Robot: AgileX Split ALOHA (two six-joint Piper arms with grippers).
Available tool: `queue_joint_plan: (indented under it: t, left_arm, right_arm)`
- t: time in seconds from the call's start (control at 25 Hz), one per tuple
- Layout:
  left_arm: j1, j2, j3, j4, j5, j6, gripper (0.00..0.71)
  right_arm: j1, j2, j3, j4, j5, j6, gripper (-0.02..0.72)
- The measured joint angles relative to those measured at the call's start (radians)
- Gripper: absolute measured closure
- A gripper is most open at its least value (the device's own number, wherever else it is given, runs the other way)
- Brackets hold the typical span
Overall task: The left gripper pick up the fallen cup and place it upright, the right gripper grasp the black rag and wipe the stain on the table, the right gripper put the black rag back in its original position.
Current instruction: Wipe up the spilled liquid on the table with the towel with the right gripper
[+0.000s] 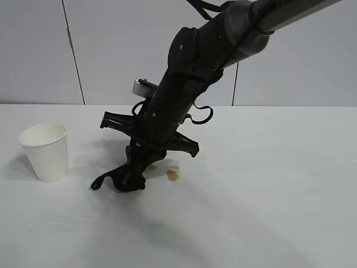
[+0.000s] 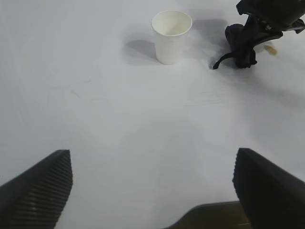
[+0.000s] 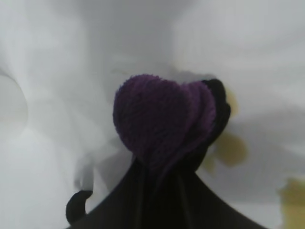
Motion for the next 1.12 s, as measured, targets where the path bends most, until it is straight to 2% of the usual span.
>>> queue_joint_plan:
  t: [0.12,0.24,0.44,0.56,0.76,0.88,1.04,1.12]
  left_arm:
    - [0.000,0.000,0.000,0.000,0.000,0.000,0.050]
    - [0.000,0.000,0.000,0.000,0.001,0.000,0.050]
    - [0.000,0.000,0.000,0.000,0.002,0.000,0.050]
    - [0.000,0.000,0.000,0.000,0.002,0.000,0.050]
    - [0.000,0.000,0.000,0.000,0.002,0.000,0.050]
    - [0.000,0.000,0.000,0.000,0.002,0.000,0.050]
    - [0.000,0.000,0.000,-0.001,0.002,-0.001,0.050]
    - [0.000,0.000,0.000,-0.002,0.002,-0.001,0.050]
  right_arm:
    - [-0.020,-0.011,0.000,-0.016,0.034,0.000,0.630]
    - [-0.035,-0.024,-0.009,-0.085,0.084,0.001,0.630]
    - [-0.054,-0.025,-0.060,-0.217,0.211,0.012,0.630]
    - [-0.065,-0.025,-0.075,-0.261,0.270,0.015,0.630]
    - [-0.068,-0.027,-0.080,-0.326,0.325,0.016,0.630]
    - [-0.070,-0.029,-0.080,-0.292,0.318,0.016,0.630]
    - [-0.070,-0.030,-0.080,-0.135,0.255,-0.005,0.630]
    - [-0.066,-0.030,-0.080,-0.068,0.197,-0.024,0.630]
